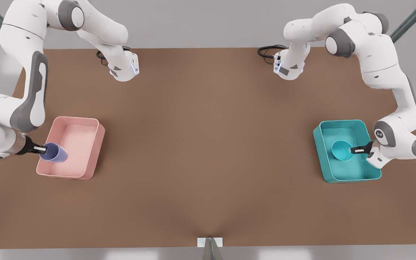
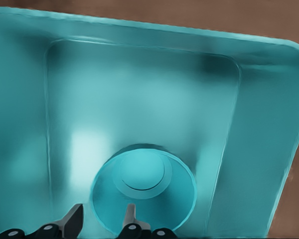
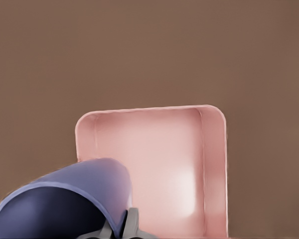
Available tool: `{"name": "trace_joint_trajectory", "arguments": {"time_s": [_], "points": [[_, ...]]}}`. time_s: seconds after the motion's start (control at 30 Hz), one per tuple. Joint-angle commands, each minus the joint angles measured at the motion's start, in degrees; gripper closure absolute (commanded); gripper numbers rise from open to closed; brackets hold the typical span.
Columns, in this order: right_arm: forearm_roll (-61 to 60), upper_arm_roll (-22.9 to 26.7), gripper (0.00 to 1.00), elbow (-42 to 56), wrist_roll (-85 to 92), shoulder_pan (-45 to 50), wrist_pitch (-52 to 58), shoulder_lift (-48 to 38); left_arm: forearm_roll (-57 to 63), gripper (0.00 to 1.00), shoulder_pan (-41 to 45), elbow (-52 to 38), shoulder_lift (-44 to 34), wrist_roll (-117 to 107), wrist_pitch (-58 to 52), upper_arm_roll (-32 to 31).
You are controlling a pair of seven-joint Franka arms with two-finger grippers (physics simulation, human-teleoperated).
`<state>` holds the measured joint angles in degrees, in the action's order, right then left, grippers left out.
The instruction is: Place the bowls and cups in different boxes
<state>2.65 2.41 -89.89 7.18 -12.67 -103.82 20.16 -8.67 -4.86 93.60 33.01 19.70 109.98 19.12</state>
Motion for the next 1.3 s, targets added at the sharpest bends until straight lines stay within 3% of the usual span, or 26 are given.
{"name": "trace_joint_trajectory", "arguments": {"time_s": [0.0,0.07,0.2,0.23,0.3,0.43,0.47,0.5,0.8,0.97,1.07,1.17,1.27], "points": [[0.96,-0.12,0.79,-3.35,36.68,-0.52,-7.09,0.32,7.69,0.0,0.03,-1.75,-5.05,4.56,-6.88,0.12],[-0.8,-0.3,0.79,-6.96,36.24,-0.17,-14.22,2.07,11.4,0.0,1.43,-8.77,-13.31,-1.14,-23.47,-2.5],[-2.82,-0.38,0.79,-6.96,36.24,-0.43,-19.75,6.56,12.36,0.0,4.51,-24.43,-16.13,-17.77,-42.83,-21.67],[-2.82,-0.38,0.79,-7.05,36.33,-0.61,-20.2,6.91,12.63,0.0,4.43,-24.26,-19.2,-18.3,-42.75,-23.78],[-3.26,-0.38,0.79,-7.05,36.68,-0.96,-20.64,8.05,13.95,0.0,3.9,-12.74,-28.53,-18.3,-33.7,-28.0],[-4.93,-0.38,0.79,-7.05,36.15,-0.69,-21.08,10.25,14.03,0.0,3.9,-12.92,-27.74,-18.3,-34.49,-28.7],[-4.93,-0.38,0.64,-6.96,36.15,-0.69,-20.99,10.6,13.95,0.0,3.37,-12.74,-27.65,-18.3,-34.57,-28.62],[-5.2,-0.47,0.0,-6.96,36.24,-0.61,-20.9,10.6,13.95,0.0,3.46,-12.65,-27.39,-18.21,-35.45,-28.62],[-5.2,-0.74,0.0,-4.77,36.42,-0.43,-17.48,9.55,13.68,0.0,3.98,-12.56,-27.3,-18.21,-36.77,-28.79],[-7.3,-1.26,0.0,12.63,36.07,-0.43,3.52,8.06,13.68,0.0,3.98,-12.56,-27.3,-18.21,-36.95,-28.79],[-5.38,-1.09,0.0,19.66,16.92,2.03,21.88,7.09,13.59,0.0,3.98,-12.56,-27.3,-18.21,-36.95,-28.79],[5.42,-1.26,0.0,22.57,10.24,8.18,28.32,3.76,13.59,0.0,3.98,-12.56,-27.04,-18.21,-36.95,-28.79],[5.7,-1.18,0.0,16.77,6.98,9.77,28.67,-5.03,13.59,0.0,4.07,-12.56,-26.95,-18.21,-37.04,-28.79]]}}
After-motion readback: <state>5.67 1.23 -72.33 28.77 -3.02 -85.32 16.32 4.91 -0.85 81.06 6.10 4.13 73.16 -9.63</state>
